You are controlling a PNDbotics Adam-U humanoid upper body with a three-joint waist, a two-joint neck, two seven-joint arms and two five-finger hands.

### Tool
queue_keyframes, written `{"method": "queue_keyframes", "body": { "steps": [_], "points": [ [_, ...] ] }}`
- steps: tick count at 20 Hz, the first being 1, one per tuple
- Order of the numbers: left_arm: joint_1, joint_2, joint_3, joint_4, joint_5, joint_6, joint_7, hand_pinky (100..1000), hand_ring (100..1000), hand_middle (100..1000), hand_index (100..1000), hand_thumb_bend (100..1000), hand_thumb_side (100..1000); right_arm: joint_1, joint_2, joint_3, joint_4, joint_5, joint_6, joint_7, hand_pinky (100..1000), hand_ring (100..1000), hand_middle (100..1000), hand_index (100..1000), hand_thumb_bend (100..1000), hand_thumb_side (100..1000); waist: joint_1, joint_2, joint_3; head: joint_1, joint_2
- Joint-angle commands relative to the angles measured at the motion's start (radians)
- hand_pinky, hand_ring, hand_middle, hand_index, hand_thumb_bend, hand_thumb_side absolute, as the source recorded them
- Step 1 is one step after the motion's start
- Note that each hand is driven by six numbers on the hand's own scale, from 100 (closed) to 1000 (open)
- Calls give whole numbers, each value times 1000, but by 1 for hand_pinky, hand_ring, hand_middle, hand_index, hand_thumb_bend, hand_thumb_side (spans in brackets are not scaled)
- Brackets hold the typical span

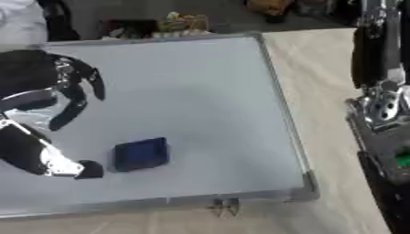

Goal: Wipe the whiteboard clean with a brush.

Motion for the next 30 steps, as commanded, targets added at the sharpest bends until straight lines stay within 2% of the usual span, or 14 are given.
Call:
{"method": "queue_keyframes", "body": {
  "steps": [1, 4, 8, 13, 17, 18, 21, 27, 30],
  "points": [
    [-19, -23, -5, 27, 1, 22, 12, 772, 807, 689, 363, 622, 575, -9, -26, -5, -11, -6, -2, 2, 836, 824, 774, 893, 100, 1000, -2, -18, -2, -4, -2],
    [-8, -60, -11, 72, 0, 58, 25, 779, 794, 671, 406, 615, 623, -9, -25, -7, -11, -7, -3, 0, 836, 825, 774, 893, 100, 1000, -2, -17, -2, -8, 1],
    [7, -109, -9, 140, -15, 91, 66, 783, 786, 654, 411, 613, 637, -10, -23, -8, -11, -7, -4, -5, 836, 824, 774, 892, 100, 1000, -1, -18, -1, -9, 2],
    [14, -156, -11, 211, -51, 88, 111, 779, 782, 650, 400, 612, 630, -9, -21, -8, -11, -8, -5, -6, 836, 824, 774, 893, 100, 1000, 0, -19, -3, -12, 7],
    [24, -167, -17, 248, -67, 76, 125, 780, 782, 659, 394, 603, 582, -6, -19, -10, -11, -8, -3, -8, 837, 824, 773, 893, 100, 1000, 1, -19, -2, 0, 21],
    [27, -171, -16, 252, -69, 74, 127, 779, 781, 668, 396, 586, 547, -6, -17, -10, -11, -8, -3, -8, 837, 824, 773, 893, 100, 1000, 1, -19, -1, 11, 25],
    [35, -178, -16, 255, -68, 68, 132, 778, 786, 690, 404, 559, 518, -5, -15, -11, -11, -8, -1, -8, 837, 824, 772, 893, 100, 1000, 1, -18, 2, 41, 32],
    [39, -176, -24, 225, -70, 45, 126, 789, 799, 714, 423, 576, 508, -2, -11, -12, -11, -9, 2, -8, 838, 825, 771, 893, 100, 1000, -1, -15, 5, 73, 37],
    [41, -171, -23, 199, -69, 34, 124, 784, 796, 697, 432, 594, 510, -1, -10, -12, -11, -9, 2, -7, 838, 825, 770, 893, 100, 1000, -1, -15, 7, 76, 35]
  ]
}}
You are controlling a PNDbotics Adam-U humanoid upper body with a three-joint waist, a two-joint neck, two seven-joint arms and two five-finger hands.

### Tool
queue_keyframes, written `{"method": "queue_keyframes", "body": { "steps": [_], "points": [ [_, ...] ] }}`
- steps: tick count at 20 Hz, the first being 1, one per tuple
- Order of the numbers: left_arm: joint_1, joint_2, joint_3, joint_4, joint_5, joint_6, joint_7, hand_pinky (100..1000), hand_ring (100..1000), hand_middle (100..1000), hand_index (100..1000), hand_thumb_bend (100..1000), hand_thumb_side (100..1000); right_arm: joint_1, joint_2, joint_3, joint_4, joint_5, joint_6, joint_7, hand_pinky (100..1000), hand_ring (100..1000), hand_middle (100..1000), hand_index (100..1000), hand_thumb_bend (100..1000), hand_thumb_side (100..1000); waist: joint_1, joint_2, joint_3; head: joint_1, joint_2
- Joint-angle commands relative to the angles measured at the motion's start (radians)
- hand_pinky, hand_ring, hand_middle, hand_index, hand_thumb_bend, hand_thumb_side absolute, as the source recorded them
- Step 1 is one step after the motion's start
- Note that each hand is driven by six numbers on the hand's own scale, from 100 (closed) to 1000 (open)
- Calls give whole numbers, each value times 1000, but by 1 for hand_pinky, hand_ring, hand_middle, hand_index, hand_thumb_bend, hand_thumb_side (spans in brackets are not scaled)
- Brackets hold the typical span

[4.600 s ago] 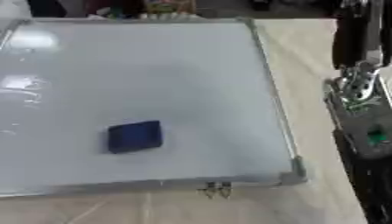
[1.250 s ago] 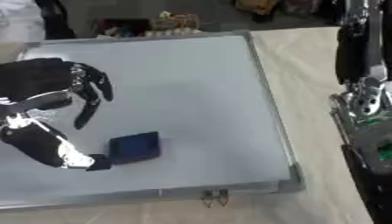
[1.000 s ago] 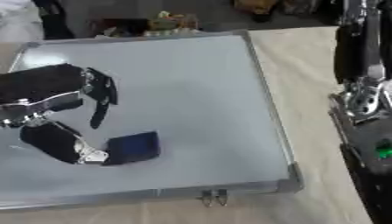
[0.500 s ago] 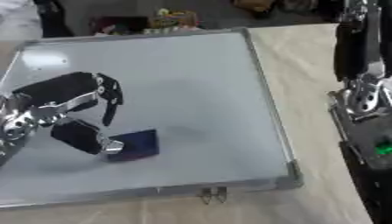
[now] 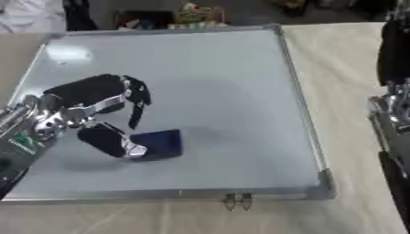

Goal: Wipe the whiteboard clean with a brush.

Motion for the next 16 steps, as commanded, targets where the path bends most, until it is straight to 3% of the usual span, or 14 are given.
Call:
{"method": "queue_keyframes", "body": {
  "steps": [1, 6, 11, 16],
  "points": [
    [-13, 13, 9, -41, -1, -11, 5, 784, 796, 695, 433, 598, 511, -7, -13, -11, -11, -3, 0, 0, 838, 825, 770, 893, 100, 1000, -4, -16, 2, 6, 4],
    [2, 13, 5, -45, 7, -23, 19, 775, 816, 691, 434, 660, 528, -8, -10, -11, -11, -3, 0, 2, 838, 823, 766, 891, 100, 1000, -7, -15, 0, 6, -6],
    [26, 10, -3, -21, 21, -52, 36, 761, 805, 652, 456, 641, 517, -9, -8, -12, -11, -4, -1, 2, 837, 822, 765, 891, 100, 1000, -9, -16, -2, 5, -2],
    [43, -1, 2, -4, -4, -63, 109, 700, 768, 596, 421, 607, 445, -10, -5, -13, -11, -4, -1, 3, 837, 820, 758, 891, 100, 1000, -12, -14, -5, 4, -4]
  ]
}}
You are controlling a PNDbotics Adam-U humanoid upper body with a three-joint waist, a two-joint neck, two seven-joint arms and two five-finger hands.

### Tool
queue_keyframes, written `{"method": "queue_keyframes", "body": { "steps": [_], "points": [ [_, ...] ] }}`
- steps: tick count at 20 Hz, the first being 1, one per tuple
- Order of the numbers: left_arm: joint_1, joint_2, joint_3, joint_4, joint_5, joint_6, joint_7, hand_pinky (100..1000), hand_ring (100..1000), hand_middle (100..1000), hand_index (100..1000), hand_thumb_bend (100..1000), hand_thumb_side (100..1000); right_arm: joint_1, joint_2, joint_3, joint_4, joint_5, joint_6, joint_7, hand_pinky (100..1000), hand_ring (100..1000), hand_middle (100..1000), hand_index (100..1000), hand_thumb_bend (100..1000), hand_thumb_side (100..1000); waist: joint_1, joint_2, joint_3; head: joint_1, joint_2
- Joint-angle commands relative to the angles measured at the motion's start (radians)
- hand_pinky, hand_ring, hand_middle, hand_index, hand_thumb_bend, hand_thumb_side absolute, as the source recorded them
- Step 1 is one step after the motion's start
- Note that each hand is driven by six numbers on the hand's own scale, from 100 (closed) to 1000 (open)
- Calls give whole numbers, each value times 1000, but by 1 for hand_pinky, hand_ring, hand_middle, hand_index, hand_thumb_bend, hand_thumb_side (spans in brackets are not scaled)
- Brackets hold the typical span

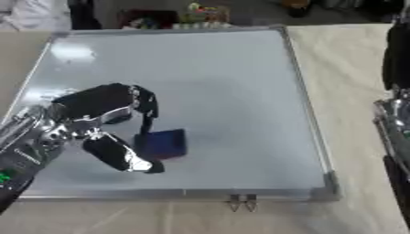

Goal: Wipe the whiteboard clean with a brush.

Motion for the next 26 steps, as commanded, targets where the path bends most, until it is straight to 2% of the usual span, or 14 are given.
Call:
{"method": "queue_keyframes", "body": {
  "steps": [1, 5, 11, 26],
  "points": [
    [-6, 0, 10, 5, -20, -7, 56, 691, 763, 589, 420, 602, 436, -12, -13, -11, -11, -2, -2, 3, 837, 820, 758, 891, 100, 1000, -4, -15, -2, 2, -2],
    [5, -12, 9, 40, -38, -19, 106, 681, 764, 637, 416, 582, 422, -11, -10, -11, -11, -3, 0, 3, 837, 820, 753, 889, 100, 1000, -6, -13, -4, 3, -6],
    [16, -28, 12, 86, -32, -66, 162, 681, 777, 705, 402, 535, 404, -11, -7, -12, -11, -6, 0, 4, 837, 819, 750, 889, 100, 1000, -9, -10, -7, 1, -12],
    [33, -62, 21, 186, -5, -123, 222, 640, 755, 632, 372, 513, 389, -11, 1, -13, -11, -9, 3, 5, 838, 816, 744, 890, 100, 1000, -14, -3, -15, 3, -24]
  ]
}}
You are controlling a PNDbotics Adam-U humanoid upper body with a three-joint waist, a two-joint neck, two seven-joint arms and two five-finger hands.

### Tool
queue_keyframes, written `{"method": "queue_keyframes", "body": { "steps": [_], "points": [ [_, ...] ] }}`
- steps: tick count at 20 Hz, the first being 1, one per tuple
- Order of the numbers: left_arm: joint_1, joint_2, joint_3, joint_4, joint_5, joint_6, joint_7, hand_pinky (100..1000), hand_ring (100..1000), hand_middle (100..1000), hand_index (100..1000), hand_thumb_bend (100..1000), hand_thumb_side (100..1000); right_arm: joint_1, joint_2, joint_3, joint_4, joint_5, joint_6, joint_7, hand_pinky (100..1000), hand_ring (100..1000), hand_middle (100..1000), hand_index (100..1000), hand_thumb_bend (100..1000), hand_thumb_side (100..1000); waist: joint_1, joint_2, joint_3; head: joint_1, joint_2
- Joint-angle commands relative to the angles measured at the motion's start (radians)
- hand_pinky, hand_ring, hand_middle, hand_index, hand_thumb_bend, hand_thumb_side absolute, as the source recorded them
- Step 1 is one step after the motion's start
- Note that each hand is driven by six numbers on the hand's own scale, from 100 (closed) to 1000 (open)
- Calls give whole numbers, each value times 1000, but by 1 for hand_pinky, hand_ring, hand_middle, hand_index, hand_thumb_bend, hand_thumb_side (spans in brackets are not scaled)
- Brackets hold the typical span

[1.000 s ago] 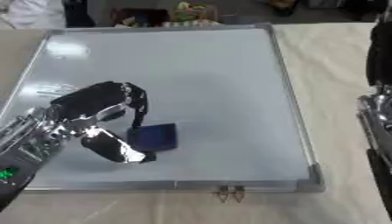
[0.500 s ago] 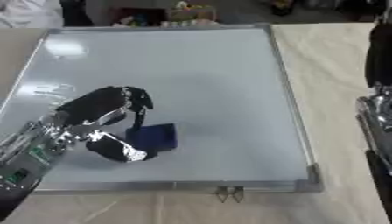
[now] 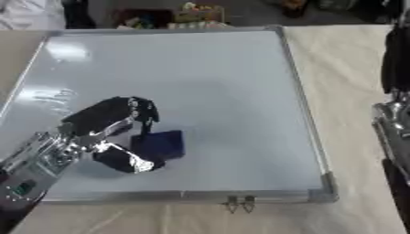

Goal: Wipe the whiteboard clean with a brush.

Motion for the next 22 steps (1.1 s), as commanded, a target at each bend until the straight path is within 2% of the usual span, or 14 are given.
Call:
{"method": "queue_keyframes", "body": {
  "steps": [1, 9, 22],
  "points": [
    [-6, 0, 15, 14, 6, -10, 16, 625, 747, 619, 368, 508, 383, -11, -11, -9, -11, -7, -1, 2, 838, 816, 744, 890, 100, 1000, -2, -15, -1, 3, -13],
    [-2, -21, 15, 55, 9, -29, 40, 561, 709, 566, 340, 473, 362, -11, -8, -11, -11, -10, 0, 2, 839, 815, 743, 891, 100, 1000, -3, -14, -4, 6, -14],
    [0, -38, 16, 90, 2, -47, 53, 514, 713, 531, 313, 425, 319, -12, -4, -12, -11, -14, -2, 3, 840, 814, 743, 891, 100, 1000, -4, -11, -5, 11, -18]
  ]
}}
